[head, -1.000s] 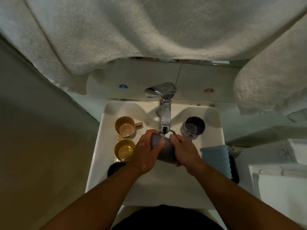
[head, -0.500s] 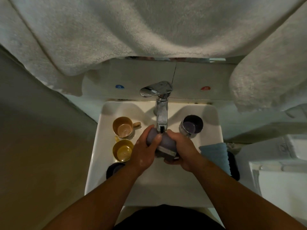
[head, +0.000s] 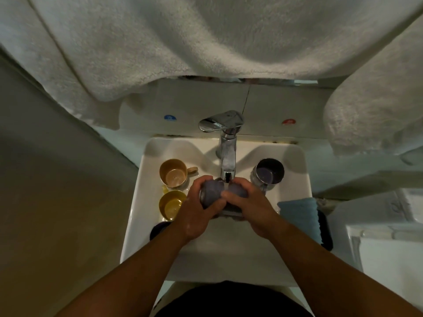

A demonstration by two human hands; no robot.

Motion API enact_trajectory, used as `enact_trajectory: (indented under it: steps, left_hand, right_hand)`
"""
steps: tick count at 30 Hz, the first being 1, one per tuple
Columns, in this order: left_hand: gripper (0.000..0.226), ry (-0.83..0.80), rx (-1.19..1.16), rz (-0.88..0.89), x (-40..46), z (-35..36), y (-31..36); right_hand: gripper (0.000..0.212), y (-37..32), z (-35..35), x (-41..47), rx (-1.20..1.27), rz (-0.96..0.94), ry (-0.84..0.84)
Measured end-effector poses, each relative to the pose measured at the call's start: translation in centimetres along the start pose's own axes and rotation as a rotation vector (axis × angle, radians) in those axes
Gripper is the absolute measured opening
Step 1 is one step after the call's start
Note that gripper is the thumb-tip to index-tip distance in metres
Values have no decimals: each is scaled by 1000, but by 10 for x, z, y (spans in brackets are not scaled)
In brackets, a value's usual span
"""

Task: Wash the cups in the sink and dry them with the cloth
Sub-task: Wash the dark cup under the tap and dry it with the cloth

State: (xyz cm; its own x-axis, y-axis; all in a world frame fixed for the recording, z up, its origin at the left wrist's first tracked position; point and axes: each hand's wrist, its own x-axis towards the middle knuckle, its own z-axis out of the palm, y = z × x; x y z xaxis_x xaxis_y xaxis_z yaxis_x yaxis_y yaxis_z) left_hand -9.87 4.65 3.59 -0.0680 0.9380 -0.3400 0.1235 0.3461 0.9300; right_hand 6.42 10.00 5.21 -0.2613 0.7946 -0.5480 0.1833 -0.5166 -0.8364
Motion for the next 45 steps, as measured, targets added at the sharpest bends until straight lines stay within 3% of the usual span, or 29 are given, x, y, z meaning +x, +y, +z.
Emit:
enact_trajectory:
  steps: [3,5,7,10,12,15,17,19,22,24,26,29,34,37,39,43,45]
  left_hand:
    - [74,-44,-67,-16,0,-7,-2]
    - [79,-61,-8,0,0,-8,-3]
    - [77,-68,37,25,1,-6,-4]
    - [68,-23,-8,61,-1,-3,-3]
    - [57,11,-180,-48,0,-1,0]
    - [40,22,-217,-252,4,9,4]
    - [40,32,-49,-245,7,12,3]
    - [41,22,115,-122,6,12,3]
    - [47,-31,135,-28,8,13,4]
    - [33,27,66,-83,12,15,7]
    - [31,118,-125,-293,20,21,15]
    - [43,129,-56,-426,27,28,23]
    - [71,87,5,-170,21,29,19]
    - [51,31,84,-28,23,29,18]
    - [35,37,123,2,25,27,19]
    - [18,11,-57,-129,27,25,10]
    - [17,10,6,-120,22,23,6]
  right_hand:
    - [32,-1,0,0,-19,0,3]
    - [16,-6,9,0,4,120,69]
    - [18,-11,12,0,37,207,134]
    - [18,-7,5,-2,-10,81,36]
    - [30,-1,0,-6,-19,-2,-72]
    - [18,4,3,-8,-24,-22,15]
    - [14,2,7,-7,-32,62,106]
    - [24,-3,7,-5,46,247,139]
    - [31,-7,-1,-5,165,392,103]
    - [34,-4,-5,-5,177,310,26]
    - [48,6,-6,-6,84,167,-29]
    - [48,18,-6,-6,-108,65,91]
    - [51,14,-8,1,-59,168,213]
    - [67,14,-10,1,33,337,176]
    - [65,18,-12,1,130,404,196]
    - [59,25,-20,1,248,477,145]
    - [59,27,-22,2,367,513,74]
